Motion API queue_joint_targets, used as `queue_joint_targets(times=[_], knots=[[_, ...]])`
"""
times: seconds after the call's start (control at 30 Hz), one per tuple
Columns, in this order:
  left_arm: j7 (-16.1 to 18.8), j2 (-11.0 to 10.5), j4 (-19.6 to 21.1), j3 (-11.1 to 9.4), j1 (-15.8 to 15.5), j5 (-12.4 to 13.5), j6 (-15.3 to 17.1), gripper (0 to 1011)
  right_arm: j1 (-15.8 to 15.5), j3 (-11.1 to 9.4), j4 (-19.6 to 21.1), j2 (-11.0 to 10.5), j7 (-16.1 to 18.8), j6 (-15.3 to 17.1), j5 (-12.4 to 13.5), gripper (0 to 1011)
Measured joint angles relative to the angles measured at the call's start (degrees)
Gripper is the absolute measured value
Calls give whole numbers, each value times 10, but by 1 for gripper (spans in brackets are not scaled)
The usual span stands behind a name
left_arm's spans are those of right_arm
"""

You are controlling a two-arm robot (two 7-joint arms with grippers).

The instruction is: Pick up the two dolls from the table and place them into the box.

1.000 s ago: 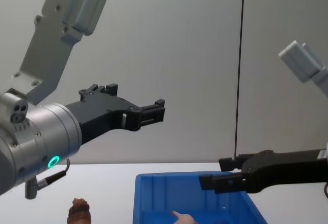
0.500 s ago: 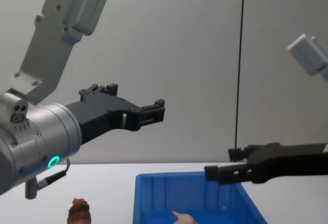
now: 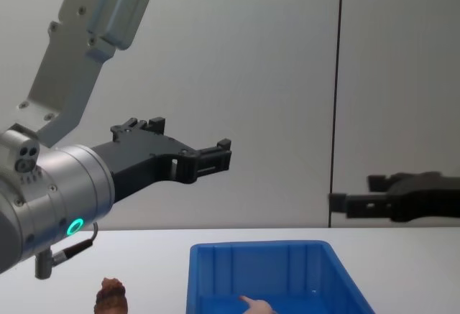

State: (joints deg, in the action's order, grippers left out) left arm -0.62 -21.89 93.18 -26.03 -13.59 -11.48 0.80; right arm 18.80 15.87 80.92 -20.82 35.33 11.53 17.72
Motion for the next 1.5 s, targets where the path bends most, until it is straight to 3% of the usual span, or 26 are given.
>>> queue_joint_targets(times=[0.43,0.63,0.87,1.2,1.5], knots=[[0,0,1,0,1,0,3,1001,-46,-27,46,-28,-107,-31,45,1001],[0,-7,13,3,8,-10,25,1001,-69,-40,65,-40,-161,-50,64,1001],[14,-24,40,10,26,-28,73,1001,-93,-54,84,-52,-220,-71,82,1001],[57,-59,95,22,67,-66,168,1001,-127,-75,107,-66,-304,-105,104,1001],[92,-70,121,27,91,-95,243,1001,-152,-94,122,-76,-363,-135,119,1001]])
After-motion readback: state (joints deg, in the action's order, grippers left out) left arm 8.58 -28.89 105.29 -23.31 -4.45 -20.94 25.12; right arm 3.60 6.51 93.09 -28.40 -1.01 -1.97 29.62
